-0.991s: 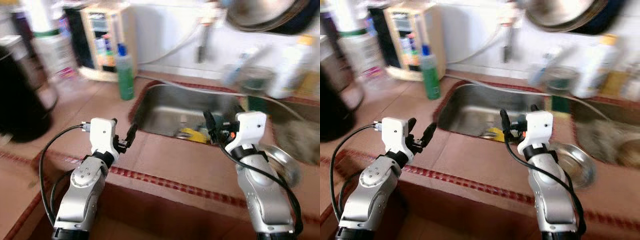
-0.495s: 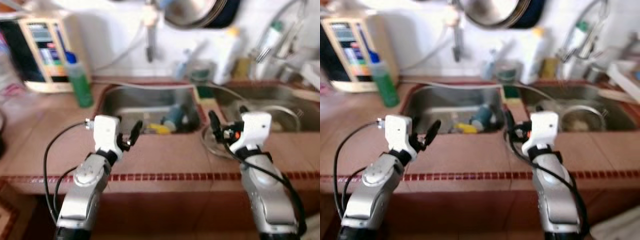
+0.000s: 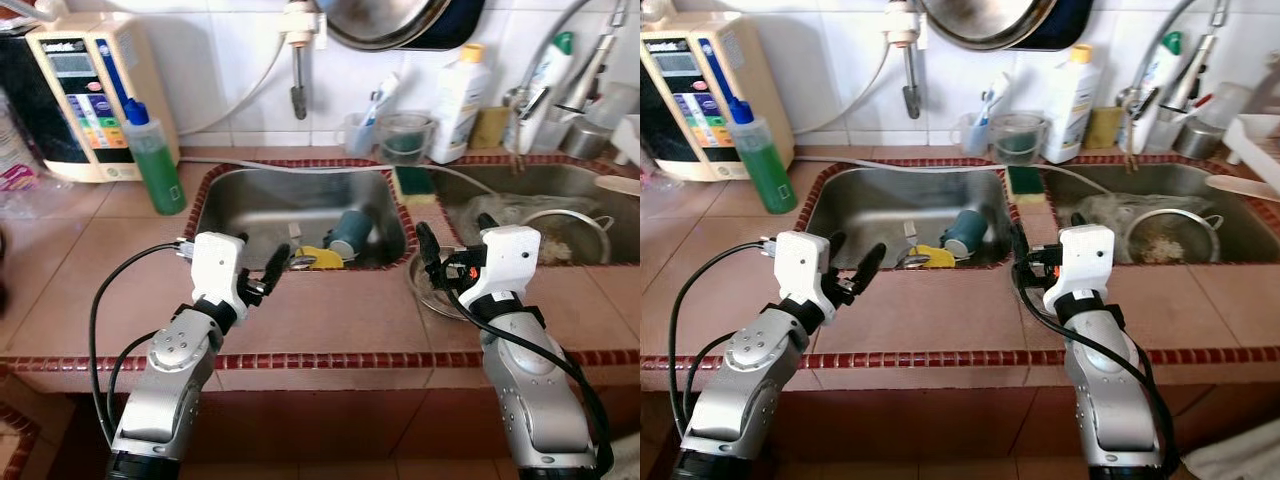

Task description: Kitchen organization

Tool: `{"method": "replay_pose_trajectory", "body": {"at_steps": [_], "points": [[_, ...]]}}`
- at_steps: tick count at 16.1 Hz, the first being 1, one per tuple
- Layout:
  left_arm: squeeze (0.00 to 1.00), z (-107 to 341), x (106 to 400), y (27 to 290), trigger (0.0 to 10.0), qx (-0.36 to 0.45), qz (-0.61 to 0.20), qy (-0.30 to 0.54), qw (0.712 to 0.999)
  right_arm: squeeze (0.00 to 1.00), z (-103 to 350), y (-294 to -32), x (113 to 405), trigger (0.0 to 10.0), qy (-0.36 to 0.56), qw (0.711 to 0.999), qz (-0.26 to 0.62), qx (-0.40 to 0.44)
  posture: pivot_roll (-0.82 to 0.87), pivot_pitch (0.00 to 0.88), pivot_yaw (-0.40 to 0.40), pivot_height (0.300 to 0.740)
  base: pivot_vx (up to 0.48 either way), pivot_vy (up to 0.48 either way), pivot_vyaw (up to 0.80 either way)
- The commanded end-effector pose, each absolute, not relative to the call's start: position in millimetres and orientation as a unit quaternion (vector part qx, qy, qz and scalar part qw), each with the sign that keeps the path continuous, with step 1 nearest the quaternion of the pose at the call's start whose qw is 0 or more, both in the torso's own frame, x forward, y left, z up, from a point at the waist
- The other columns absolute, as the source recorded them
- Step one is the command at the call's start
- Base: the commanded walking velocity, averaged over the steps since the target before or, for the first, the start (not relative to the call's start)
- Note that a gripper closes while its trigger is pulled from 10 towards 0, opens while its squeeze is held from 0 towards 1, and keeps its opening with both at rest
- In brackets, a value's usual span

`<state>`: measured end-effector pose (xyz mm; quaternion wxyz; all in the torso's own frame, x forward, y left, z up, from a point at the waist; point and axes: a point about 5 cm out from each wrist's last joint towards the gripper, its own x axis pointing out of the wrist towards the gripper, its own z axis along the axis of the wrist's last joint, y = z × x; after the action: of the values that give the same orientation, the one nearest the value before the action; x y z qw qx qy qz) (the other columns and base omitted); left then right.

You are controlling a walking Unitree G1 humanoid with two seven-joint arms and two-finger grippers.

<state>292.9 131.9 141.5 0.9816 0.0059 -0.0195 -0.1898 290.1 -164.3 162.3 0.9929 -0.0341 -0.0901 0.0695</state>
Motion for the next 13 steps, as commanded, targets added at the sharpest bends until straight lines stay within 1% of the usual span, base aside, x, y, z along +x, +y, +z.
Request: {"method": "replay_pose_trajectory", "body": {"at_steps": [1, 12, 13], "points": [[0.00, 147.6, 291.7, 131.7, 10.0, 0.008, -0.196, -0.033, 0.980, 0.00, 165.0, -164.2, 287.6, 10.0, -0.097, 0.992, 0.074, -0.040, -0.18, 0.015, 0.042, 0.740, 0.000, -0.480, 0.00], [0.00, 146.9, 292.3, 125.2, 10.0, 0.013, -0.212, -0.028, 0.977, 0.00, 163.0, -163.3, 286.2, 10.0, -0.092, 0.992, 0.078, -0.045, -0.19, 0.008, 0.045, 0.740, 0.000, -0.480, 0.00], [0.00, 147.5, 292.4, 123.7, 10.0, 0.017, -0.216, -0.030, 0.976, 0.00, 162.9, -163.3, 286.2, 10.0, -0.091, 0.992, 0.077, -0.045, -0.19, 0.009, 0.046, 0.740, 0.000, -0.311, 0.00]]}}
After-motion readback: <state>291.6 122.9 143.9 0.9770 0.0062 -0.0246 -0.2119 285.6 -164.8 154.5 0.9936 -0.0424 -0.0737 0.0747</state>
